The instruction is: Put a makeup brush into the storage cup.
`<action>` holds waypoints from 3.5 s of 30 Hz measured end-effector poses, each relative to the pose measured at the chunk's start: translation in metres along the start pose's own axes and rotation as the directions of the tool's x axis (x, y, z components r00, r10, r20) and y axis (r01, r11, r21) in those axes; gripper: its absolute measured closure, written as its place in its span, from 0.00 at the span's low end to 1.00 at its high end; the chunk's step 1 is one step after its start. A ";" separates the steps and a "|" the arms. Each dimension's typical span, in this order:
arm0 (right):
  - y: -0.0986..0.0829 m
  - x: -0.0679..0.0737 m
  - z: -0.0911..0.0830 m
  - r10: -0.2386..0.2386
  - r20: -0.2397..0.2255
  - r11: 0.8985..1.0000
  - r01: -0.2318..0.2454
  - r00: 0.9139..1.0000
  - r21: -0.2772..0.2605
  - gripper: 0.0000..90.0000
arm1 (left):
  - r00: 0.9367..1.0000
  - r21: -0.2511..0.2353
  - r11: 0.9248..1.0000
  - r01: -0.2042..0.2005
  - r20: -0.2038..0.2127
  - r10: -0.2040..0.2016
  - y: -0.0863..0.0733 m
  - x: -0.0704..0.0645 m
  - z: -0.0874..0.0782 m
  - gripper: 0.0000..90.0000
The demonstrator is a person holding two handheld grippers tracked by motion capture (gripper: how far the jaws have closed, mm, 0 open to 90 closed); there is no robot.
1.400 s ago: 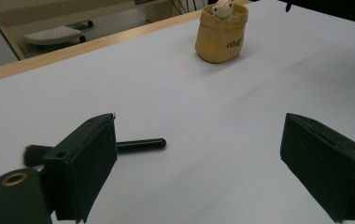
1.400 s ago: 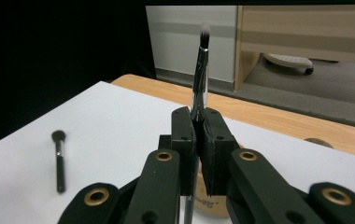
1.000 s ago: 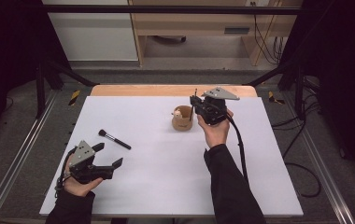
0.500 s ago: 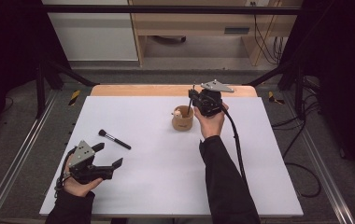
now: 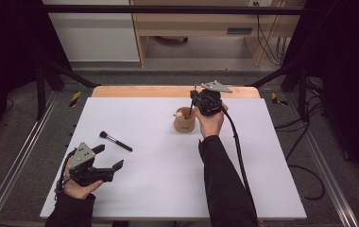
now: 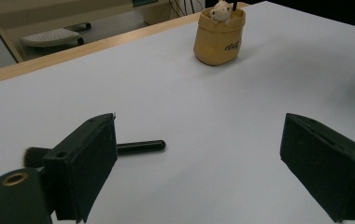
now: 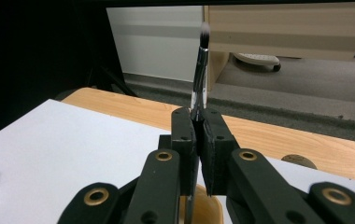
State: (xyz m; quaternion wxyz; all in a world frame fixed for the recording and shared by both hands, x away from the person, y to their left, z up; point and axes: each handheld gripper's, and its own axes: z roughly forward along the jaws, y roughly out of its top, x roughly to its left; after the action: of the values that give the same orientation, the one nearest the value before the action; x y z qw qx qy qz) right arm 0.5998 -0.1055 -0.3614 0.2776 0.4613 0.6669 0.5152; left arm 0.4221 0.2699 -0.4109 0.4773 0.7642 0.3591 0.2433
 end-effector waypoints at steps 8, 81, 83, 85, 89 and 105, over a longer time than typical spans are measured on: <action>-0.004 0.000 0.006 0.008 0.009 1.000 -0.008 1.000 0.021 0.95 | 1.000 -0.002 1.000 0.000 -0.001 0.000 0.000 0.000 -0.001 0.11; -0.048 -0.002 -0.080 -0.040 -0.181 0.991 0.062 0.983 0.119 0.26 | 1.000 0.007 1.000 0.004 -0.011 -0.004 0.000 0.000 0.002 0.12; -0.050 -0.003 -0.089 -0.042 -0.196 0.992 0.065 0.980 0.111 0.25 | 1.000 0.009 1.000 0.004 -0.011 -0.004 -0.001 0.000 0.003 0.12; -0.052 -0.004 -0.096 -0.039 -0.211 0.993 0.062 0.977 0.104 0.23 | 1.000 0.011 1.000 0.006 -0.012 -0.006 -0.001 0.000 0.003 0.12; -0.058 -0.006 -0.108 -0.062 -0.217 0.991 0.086 0.974 0.102 0.19 | 1.000 0.014 1.000 0.006 -0.012 -0.006 -0.001 0.000 0.003 0.12; -0.081 -0.016 -0.155 -0.101 -0.209 0.992 0.114 0.973 0.051 0.14 | 1.000 0.020 1.000 0.023 -0.017 -0.023 -0.003 0.002 0.005 0.11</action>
State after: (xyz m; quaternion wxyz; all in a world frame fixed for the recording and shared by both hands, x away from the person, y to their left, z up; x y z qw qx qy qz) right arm 0.4492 -0.1906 -0.3903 0.2199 0.3771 0.7320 0.5231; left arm 0.4254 0.2696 -0.4158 0.4694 0.7628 0.3742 0.2404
